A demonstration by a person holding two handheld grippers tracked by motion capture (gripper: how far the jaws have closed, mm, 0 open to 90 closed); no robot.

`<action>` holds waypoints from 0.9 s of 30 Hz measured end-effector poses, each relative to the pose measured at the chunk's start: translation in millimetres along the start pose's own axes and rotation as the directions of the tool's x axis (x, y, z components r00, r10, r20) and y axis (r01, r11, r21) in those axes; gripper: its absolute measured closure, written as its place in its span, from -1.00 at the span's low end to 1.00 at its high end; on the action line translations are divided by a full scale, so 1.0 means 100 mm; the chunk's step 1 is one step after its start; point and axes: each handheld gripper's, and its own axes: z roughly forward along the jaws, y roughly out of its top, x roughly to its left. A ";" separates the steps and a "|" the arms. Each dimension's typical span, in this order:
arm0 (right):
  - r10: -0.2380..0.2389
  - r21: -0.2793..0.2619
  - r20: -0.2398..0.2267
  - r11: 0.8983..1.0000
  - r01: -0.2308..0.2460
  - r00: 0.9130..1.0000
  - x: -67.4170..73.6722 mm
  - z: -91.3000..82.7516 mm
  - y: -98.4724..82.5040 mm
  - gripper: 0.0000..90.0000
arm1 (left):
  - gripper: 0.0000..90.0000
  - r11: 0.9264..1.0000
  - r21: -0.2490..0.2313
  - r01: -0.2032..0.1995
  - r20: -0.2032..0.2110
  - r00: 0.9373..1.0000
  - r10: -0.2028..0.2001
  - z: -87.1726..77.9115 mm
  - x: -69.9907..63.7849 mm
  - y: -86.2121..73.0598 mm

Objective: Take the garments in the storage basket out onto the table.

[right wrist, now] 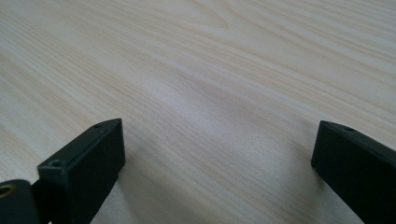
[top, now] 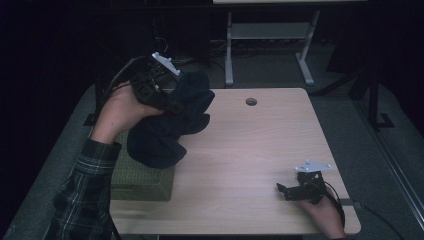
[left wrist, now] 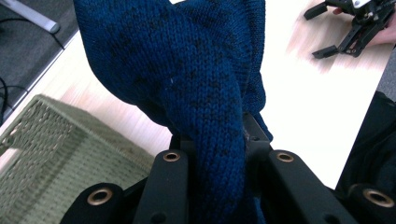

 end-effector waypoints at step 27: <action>0.001 0.000 0.000 1.000 -0.001 1.000 0.00 0.00 0.00 -0.95 | 0.69 0.996 -0.013 -0.087 0.082 0.993 0.087 0.55 -0.38 0.56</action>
